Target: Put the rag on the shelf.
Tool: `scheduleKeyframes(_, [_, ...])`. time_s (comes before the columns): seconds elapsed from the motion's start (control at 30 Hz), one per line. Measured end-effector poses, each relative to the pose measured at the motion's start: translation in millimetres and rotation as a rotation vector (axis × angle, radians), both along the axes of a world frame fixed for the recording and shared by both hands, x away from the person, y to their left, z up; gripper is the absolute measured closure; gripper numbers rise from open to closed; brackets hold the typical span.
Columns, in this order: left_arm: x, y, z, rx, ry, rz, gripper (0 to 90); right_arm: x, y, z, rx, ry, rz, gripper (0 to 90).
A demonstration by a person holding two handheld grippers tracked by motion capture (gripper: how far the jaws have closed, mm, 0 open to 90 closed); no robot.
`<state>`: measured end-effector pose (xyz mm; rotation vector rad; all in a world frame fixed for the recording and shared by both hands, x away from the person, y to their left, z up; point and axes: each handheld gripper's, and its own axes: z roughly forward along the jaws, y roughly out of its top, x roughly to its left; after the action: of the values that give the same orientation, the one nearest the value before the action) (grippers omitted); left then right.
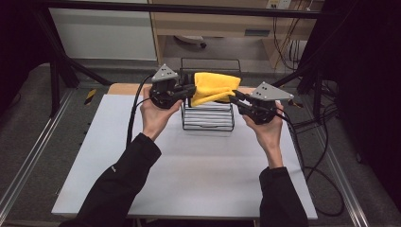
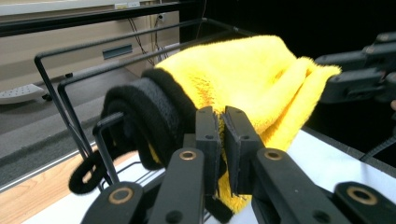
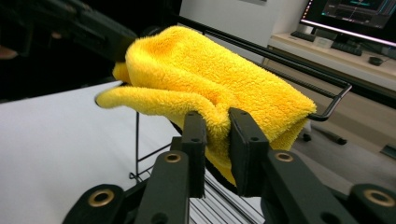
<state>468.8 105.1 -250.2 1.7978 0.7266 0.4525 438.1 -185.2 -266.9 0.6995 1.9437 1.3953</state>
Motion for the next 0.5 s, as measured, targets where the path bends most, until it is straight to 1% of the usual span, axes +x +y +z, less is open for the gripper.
scheduleKeyframes(0.1, [-1.7, 1.1, -4.7, 0.001, -0.003, 0.002, 85.5, -2.5, -1.2, 3.0, 0.024, 0.016, 0.016, 70.7])
scheduleKeyframes(0.13, [-2.1, 1.1, -6.1, 0.009, -0.006, 0.006, 85.6, -3.6, -1.4, 3.8, 0.033, 0.022, 0.024, 67.3])
scheduleKeyframes(0.17, [-2.3, 1.1, -7.4, 0.026, -0.003, 0.005, 86.3, -4.6, -1.8, 4.5, 0.051, 0.028, 0.032, 64.2])
scheduleKeyframes(0.2, [-2.1, 0.6, -9.4, 0.037, 0.008, 0.005, 90.0, -5.7, -2.2, 5.2, 0.068, 0.031, 0.036, 63.1])
scheduleKeyframes(0.23, [-1.8, 0.0, -12.1, 0.046, 0.009, 0.007, 90.0, -6.7, -3.1, 6.1, 0.073, 0.030, 0.036, 62.7])
scheduleKeyframes(0.27, [-1.2, -0.8, -15.0, 0.049, 0.013, 0.007, 90.0, -6.9, -4.1, 6.5, 0.077, 0.030, 0.026, 61.4])
scheduleKeyframes(0.33, [0.9, -3.0, -20.5, 0.058, 0.018, 0.009, 90.0, -3.4, -5.0, 5.1, 0.071, 0.054, -0.024, 59.4])
scheduleKeyframes(0.4, [3.5, -5.3, -24.7, 0.057, 0.019, 0.014, 90.0, 3.1, -4.3, -0.3, 0.073, 0.079, -0.058, 57.1])
scheduleKeyframes(0.43, [4.6, -6.0, -26.1, 0.056, 0.017, 0.016, 90.0, 7.0, -3.5, -3.9, 0.072, 0.088, -0.084, 55.4])
scheduleKeyframes(0.47, [5.6, -6.9, -27.3, 0.057, 0.015, 0.019, 90.0, 11.2, -2.8, -7.8, 0.073, 0.104, -0.104, 55.5])
scheduleKeyframes(0.5, [6.3, -7.8, -28.1, 0.062, 0.008, 0.021, 90.0, 15.7, -2.0, -12.2, 0.081, 0.119, -0.108, 55.1])
